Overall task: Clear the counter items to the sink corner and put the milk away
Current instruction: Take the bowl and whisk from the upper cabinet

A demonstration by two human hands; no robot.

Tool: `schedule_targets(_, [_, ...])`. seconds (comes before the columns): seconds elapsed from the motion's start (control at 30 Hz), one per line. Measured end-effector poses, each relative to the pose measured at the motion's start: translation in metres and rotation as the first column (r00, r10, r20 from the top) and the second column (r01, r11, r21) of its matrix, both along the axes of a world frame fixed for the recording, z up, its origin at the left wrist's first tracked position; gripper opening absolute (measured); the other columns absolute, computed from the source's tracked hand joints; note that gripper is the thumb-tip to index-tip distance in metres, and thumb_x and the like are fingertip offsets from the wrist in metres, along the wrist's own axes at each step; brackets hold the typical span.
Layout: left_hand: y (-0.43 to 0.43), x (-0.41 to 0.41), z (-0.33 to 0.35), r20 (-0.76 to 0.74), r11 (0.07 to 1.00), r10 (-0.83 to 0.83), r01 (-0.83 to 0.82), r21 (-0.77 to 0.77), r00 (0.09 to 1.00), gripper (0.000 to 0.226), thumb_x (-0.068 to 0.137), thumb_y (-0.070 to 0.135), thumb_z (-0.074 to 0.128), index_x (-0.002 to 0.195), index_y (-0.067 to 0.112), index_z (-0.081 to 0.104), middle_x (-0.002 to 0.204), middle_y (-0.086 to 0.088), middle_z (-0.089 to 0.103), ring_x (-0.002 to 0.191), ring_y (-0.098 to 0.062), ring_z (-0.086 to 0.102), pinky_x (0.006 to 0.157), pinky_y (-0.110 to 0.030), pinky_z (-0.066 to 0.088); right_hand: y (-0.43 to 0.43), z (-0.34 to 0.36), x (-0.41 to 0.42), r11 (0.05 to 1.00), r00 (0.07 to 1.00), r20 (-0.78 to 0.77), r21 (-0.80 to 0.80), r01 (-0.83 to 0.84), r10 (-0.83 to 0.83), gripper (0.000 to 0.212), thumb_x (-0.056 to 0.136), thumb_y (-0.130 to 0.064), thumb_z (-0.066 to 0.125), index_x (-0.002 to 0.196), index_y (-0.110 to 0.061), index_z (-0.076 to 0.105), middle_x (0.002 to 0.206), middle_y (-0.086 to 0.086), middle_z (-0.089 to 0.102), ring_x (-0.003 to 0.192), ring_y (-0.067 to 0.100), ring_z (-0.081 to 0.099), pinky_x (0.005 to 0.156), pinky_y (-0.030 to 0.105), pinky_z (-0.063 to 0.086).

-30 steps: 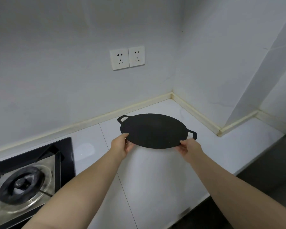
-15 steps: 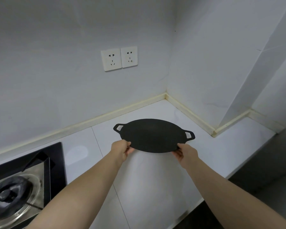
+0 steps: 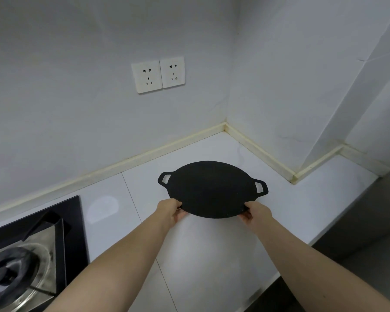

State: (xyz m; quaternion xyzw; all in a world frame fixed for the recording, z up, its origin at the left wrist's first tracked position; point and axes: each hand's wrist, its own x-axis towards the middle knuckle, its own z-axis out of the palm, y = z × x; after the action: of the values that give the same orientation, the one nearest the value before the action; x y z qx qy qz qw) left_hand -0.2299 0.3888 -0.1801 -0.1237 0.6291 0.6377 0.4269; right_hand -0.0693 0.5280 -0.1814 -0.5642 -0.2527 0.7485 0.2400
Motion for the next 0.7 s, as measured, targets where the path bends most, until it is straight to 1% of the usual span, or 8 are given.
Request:
schedule_targets(0.07, [-0.001,-0.001,-0.002,0.02,0.999,-0.036,0.036,-0.02,0.999,0.034,0.092,-0.01,0.035,0.123,-0.004,0.048,0.09,-0.015,0.06,0.073,-0.026,0.061,0.078,-0.042,0.05,0.0,-0.001,0.0,1.0,0.999,0.033,-0.013,-0.022,0.023,0.021,0.091,0.004,0.048,0.11,-0.004,0.05,0.102,0.017,0.059,0.078,0.028,0.061,0.073,0.04,0.051])
schedule_targets(0.13, [-0.002,0.0,-0.004,0.038,0.997,-0.07,0.071,-0.042,0.997,0.035,0.093,-0.008,0.034,0.126,-0.003,0.046,0.089,-0.015,0.059,0.078,-0.029,0.063,0.078,-0.041,0.05,-0.001,-0.001,0.0,0.998,0.996,0.08,-0.027,-0.048,0.05,0.024,0.091,0.0,0.05,0.115,-0.003,0.049,0.11,0.017,0.058,0.095,0.031,0.062,0.075,0.04,0.052])
schedule_targets(0.2, [-0.003,0.0,-0.005,0.055,0.994,-0.084,0.087,-0.058,0.995,0.038,0.093,-0.007,0.034,0.129,-0.002,0.044,0.096,-0.017,0.06,0.096,-0.033,0.064,0.078,-0.041,0.051,-0.001,-0.003,-0.001,0.997,0.991,0.11,-0.036,-0.071,0.074,0.029,0.091,-0.002,0.05,0.12,-0.004,0.049,0.115,0.017,0.058,0.105,0.032,0.06,0.076,0.04,0.053])
schedule_targets(0.27, [-0.004,-0.001,-0.006,0.075,0.993,-0.081,0.087,-0.074,0.994,0.039,0.092,-0.007,0.035,0.13,0.0,0.044,0.108,-0.019,0.059,0.108,-0.034,0.061,0.078,-0.04,0.051,-0.002,-0.003,-0.004,0.994,0.983,0.154,-0.048,-0.098,0.105,0.024,0.091,-0.002,0.048,0.115,-0.005,0.049,0.113,0.017,0.056,0.108,0.032,0.059,0.078,0.038,0.053])
schedule_targets(0.37, [-0.003,-0.001,-0.004,0.103,0.993,-0.065,0.074,-0.095,0.993,0.04,0.092,-0.007,0.035,0.13,0.001,0.044,0.119,-0.021,0.057,0.11,-0.033,0.06,0.077,-0.04,0.051,0.0,-0.002,-0.009,0.986,0.962,0.218,-0.06,-0.152,0.162,0.018,0.09,0.001,0.047,0.107,-0.005,0.049,0.102,0.018,0.055,0.107,0.033,0.059,0.086,0.041,0.053])
schedule_targets(0.53, [0.001,0.003,0.003,0.125,0.99,-0.065,0.08,-0.12,0.99,0.032,0.089,-0.007,0.039,0.119,0.003,0.046,0.1,-0.016,0.057,0.111,-0.03,0.059,0.083,-0.035,0.051,0.009,0.005,-0.01,0.957,0.891,0.349,-0.103,-0.271,0.29,0.027,0.09,0.001,0.046,0.117,-0.002,0.047,0.095,0.02,0.055,0.112,0.036,0.057,0.094,0.045,0.049])
schedule_targets(0.63, [-0.001,0.0,-0.001,0.139,0.979,-0.079,0.103,-0.175,0.987,0.035,0.089,-0.003,0.044,0.124,0.001,0.046,0.117,-0.017,0.055,0.113,-0.03,0.057,0.093,-0.037,0.048,0.012,0.004,-0.005,0.942,0.838,0.435,-0.087,-0.324,0.328,0.033,0.092,-0.002,0.046,0.125,0.001,0.044,0.094,0.02,0.05,0.111,0.033,0.056,0.098,0.045,0.046])
schedule_targets(0.7, [-0.002,-0.003,-0.006,0.126,0.966,-0.106,0.132,-0.222,0.986,0.041,0.089,0.001,0.047,0.13,0.0,0.044,0.121,-0.016,0.053,0.111,-0.028,0.056,0.096,-0.038,0.046,0.012,0.003,-0.005,0.941,0.832,0.448,-0.076,-0.33,0.328,0.034,0.092,-0.003,0.047,0.125,0.001,0.044,0.091,0.019,0.048,0.11,0.033,0.056,0.097,0.045,0.047])
